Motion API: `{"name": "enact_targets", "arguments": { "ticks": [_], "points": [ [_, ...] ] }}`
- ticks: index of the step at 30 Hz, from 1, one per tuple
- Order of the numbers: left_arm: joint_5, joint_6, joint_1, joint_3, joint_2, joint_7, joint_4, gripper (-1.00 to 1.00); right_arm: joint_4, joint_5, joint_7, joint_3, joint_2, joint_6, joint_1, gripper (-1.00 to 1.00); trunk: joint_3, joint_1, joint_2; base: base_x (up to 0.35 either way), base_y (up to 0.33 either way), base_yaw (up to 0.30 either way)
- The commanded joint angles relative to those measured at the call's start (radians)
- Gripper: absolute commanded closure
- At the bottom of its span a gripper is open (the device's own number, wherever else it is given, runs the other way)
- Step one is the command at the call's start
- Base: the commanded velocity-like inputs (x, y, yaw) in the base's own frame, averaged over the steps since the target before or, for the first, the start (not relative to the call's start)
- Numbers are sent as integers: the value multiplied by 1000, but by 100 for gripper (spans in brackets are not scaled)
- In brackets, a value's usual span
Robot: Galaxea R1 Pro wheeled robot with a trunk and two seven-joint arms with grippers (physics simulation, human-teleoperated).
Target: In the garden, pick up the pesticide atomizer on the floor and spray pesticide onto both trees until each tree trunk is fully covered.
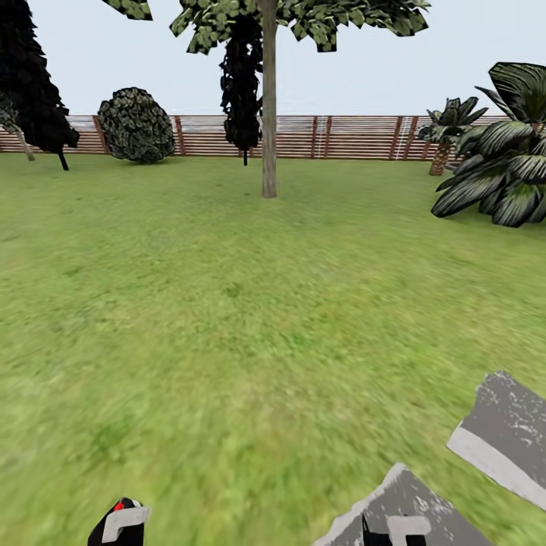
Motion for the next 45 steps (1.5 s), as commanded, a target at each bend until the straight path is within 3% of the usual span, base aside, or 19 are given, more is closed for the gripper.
{"name": "enact_targets", "arguments": {
  "ticks": [1,45],
  "points": [
    [-3,-3,0,3,0,1,0,100,1,10,-8,1,0,-1,-1,-100,-1,0,0,339,0,0],
    [-3,-3,-1,3,0,1,2,100,1,10,-9,1,1,-1,-1,-100,-1,0,0,339,0,0]
  ]
}}
